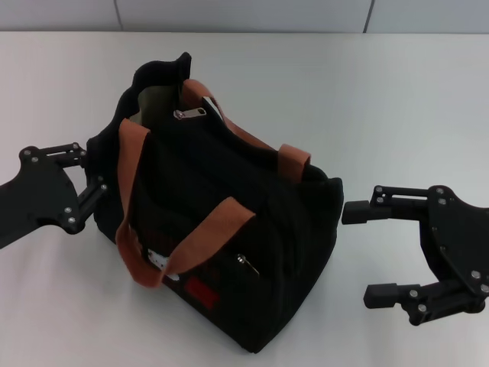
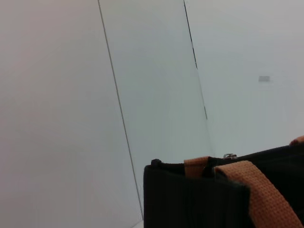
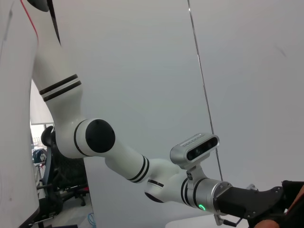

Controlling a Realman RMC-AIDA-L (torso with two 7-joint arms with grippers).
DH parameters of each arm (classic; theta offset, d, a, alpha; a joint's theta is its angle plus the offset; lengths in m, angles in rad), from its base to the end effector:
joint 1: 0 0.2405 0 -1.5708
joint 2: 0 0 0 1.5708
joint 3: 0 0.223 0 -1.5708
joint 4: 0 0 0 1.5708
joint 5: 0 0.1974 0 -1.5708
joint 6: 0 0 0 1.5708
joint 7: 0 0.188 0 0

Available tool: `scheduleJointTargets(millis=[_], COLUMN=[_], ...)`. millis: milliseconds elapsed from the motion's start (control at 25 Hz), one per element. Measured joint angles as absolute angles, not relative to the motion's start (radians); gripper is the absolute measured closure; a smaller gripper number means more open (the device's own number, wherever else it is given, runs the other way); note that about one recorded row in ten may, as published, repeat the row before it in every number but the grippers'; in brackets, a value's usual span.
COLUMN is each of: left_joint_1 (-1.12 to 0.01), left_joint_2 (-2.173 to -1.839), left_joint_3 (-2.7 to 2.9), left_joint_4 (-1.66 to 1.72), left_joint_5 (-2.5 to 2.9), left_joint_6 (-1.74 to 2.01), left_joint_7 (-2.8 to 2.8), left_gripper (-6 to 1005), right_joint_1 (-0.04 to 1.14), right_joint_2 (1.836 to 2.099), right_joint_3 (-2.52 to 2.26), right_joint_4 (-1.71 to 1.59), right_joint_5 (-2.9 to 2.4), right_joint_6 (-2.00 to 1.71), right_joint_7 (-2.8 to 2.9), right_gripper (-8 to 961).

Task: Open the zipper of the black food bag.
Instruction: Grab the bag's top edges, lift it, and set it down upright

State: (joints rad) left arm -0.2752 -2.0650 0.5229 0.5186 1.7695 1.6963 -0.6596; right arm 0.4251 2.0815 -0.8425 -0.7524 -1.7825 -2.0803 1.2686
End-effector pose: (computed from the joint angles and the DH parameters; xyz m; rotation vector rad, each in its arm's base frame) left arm -0.2617 0.2666 0.0154 -2.3402 -0.1040 -0.8018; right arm 0.1594 0.2279 0.0051 2.7928 -0.1686 -1.1266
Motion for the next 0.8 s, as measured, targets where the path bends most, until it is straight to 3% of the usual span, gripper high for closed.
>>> scheduleJointTargets(millis=[160,800], left_joint_1=[-0.28,-0.351], left_joint_2=[-2.069,-2.076], left_joint_3=[0.517,0.555], left_joint_4=[0.518,0.724], left_joint_5=[1.763,1.608], left_joint_6=[1.698,1.881], left_joint_7=[-0.669,-0.645], left_gripper=[808,865], right_joint_1=[0.428,0.421], right_joint_2=[2.081,2.083], right_joint_3=[-0.837,-0.654], right_joint_4=[-0.752,-0.711], right_joint_5=[-1.782,-1.724], right_joint_6=[-2.08,-2.057], right_joint_7=[1.269,1.271], right_gripper=[114,115])
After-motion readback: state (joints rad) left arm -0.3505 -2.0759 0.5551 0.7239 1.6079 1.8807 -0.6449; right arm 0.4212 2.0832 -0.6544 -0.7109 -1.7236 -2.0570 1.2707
